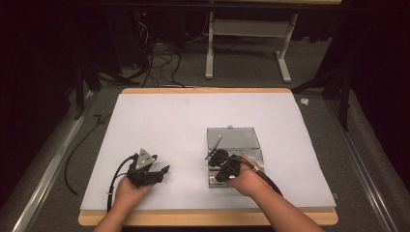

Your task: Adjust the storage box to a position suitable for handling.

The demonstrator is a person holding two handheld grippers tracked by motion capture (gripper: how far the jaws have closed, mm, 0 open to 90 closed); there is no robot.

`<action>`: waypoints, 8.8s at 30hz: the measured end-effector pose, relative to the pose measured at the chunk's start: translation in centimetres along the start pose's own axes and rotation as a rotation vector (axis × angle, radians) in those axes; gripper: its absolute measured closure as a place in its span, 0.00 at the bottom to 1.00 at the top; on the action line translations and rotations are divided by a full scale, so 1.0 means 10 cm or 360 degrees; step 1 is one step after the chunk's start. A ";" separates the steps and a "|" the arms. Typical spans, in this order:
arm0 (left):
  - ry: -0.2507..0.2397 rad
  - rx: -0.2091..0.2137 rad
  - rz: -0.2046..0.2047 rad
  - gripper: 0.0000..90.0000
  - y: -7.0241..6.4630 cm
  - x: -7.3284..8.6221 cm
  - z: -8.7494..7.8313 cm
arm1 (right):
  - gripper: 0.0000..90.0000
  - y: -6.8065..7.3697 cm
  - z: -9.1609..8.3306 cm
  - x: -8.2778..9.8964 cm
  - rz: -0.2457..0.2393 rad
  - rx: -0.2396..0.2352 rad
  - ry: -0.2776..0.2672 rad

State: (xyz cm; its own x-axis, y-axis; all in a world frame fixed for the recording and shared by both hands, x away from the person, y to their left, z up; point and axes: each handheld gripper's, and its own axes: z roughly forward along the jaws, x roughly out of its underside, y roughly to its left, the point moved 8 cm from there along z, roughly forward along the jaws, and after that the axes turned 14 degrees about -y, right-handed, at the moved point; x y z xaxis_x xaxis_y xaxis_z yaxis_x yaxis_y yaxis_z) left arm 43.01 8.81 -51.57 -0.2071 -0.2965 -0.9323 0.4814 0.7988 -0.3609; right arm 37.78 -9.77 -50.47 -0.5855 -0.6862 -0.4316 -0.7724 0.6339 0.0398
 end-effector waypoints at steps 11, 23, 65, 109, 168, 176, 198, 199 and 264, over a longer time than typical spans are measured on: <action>0.0000 -0.0001 -0.0001 0.40 0.00 0.00 0.00 | 0.92 0.00 0.06 0.01 -0.0002 -0.0001 0.0023; 0.0002 -0.0002 -0.0001 0.40 0.00 0.00 0.00 | 0.89 -0.01 0.07 0.00 0.0012 0.0004 0.0002; -0.0011 -0.0010 -0.0015 0.39 0.01 -0.01 0.01 | 0.88 -0.85 -0.81 0.66 0.0336 0.0317 -0.0154; -0.0011 -0.0023 -0.0011 0.39 0.02 -0.01 0.01 | 0.60 -1.28 -0.69 1.45 0.0627 0.0485 -0.0334; -0.0132 -0.0027 -0.0390 0.56 -0.37 -0.31 0.56 | 0.50 -1.34 -0.79 1.13 0.0657 0.0683 -0.1132; -0.0070 -0.0062 -0.0407 0.55 -0.44 -0.29 0.83 | 0.51 -1.42 -0.78 0.86 0.0610 0.0650 -0.1093; 0.0029 -0.0068 -0.0560 0.46 -0.67 -0.23 1.33 | 0.48 -1.67 -0.44 0.44 0.0674 0.0503 -0.0908; 0.0036 -0.0066 -0.0574 0.45 -0.69 -0.23 1.36 | 0.48 -1.68 -0.43 0.43 0.0685 0.0498 -0.0902; 0.0047 0.0091 -0.0691 0.80 -1.03 -0.17 1.33 | 0.73 -1.69 -0.50 0.42 0.0895 0.0245 -0.1096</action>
State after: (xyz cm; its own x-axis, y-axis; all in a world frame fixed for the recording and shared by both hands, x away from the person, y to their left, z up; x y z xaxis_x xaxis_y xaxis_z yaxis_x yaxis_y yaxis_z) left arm 49.72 -5.87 -46.53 -0.4247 -0.5826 -0.6929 0.3902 0.5729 -0.7208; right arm 47.16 -25.12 -48.47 -0.5514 0.0739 -0.8310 -0.3458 0.8862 0.3083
